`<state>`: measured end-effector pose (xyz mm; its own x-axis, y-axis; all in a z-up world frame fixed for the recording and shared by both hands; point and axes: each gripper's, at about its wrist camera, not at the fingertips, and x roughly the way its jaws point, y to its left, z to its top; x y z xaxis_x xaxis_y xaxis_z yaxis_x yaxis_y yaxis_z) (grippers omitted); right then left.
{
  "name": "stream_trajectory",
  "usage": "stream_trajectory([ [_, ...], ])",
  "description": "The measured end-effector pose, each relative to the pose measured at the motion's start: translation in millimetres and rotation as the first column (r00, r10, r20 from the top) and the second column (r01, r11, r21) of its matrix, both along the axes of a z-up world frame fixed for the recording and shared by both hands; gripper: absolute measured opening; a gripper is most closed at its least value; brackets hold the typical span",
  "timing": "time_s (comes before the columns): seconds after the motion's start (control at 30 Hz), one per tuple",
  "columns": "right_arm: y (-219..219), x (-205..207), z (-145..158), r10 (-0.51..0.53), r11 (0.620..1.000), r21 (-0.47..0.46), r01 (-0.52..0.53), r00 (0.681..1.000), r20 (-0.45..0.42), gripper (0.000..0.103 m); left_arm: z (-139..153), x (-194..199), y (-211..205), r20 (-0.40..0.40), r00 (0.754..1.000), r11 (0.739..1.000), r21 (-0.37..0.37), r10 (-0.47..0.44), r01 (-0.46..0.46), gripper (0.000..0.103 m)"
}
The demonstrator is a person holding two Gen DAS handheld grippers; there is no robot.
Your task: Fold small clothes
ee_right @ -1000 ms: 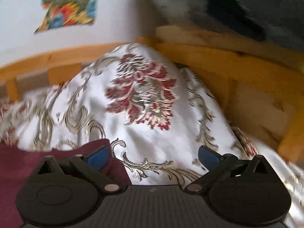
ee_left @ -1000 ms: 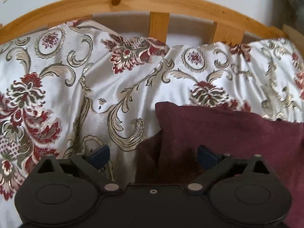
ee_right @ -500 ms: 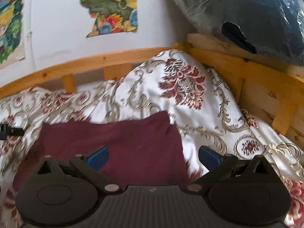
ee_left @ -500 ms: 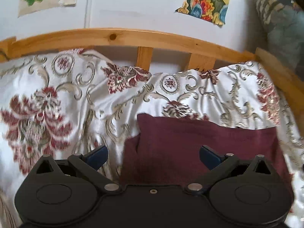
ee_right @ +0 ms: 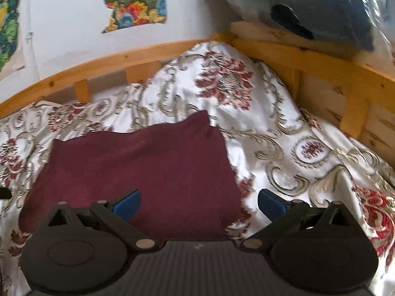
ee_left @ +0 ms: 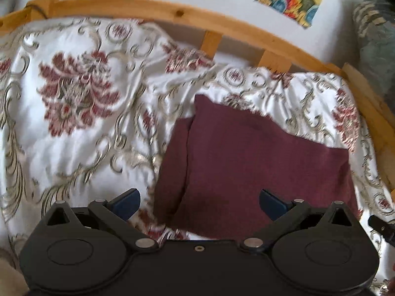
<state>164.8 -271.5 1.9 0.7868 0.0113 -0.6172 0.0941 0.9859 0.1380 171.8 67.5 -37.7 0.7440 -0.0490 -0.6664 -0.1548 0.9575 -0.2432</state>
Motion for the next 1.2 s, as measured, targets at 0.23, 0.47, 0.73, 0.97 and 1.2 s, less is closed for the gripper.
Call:
stream_trajectory([
  [0.23,-13.4,8.6,-16.5,-0.052,0.997,0.046,0.055,0.997,-0.060,0.103,-31.0,24.6,14.9,-0.129,0.989,0.993,-0.090,0.069,-0.081,0.102],
  [0.47,11.4,14.2,-22.9,0.064,0.998,0.009,-0.063,0.997,-0.037,0.103,-51.6,51.9,19.9,-0.200,0.977,0.988,-0.118,0.076,-0.101,0.102],
  [0.73,69.9,22.9,-31.3,0.240,0.959,-0.172,-0.226,0.969,0.064,0.103,-68.1,56.2,25.4,-0.275,0.958,0.968,-0.209,0.079,-0.140,0.102],
  [0.97,93.4,34.8,-44.8,0.283,0.943,-0.211,-0.258,0.954,0.098,0.103,-72.0,61.3,24.0,-0.288,0.954,0.966,-0.208,0.090,-0.153,0.102],
  [1.2,100.3,44.2,-63.1,0.315,0.922,-0.241,-0.302,0.949,0.015,0.103,-73.2,59.9,24.3,-0.277,0.957,0.967,-0.206,0.088,-0.149,0.102],
])
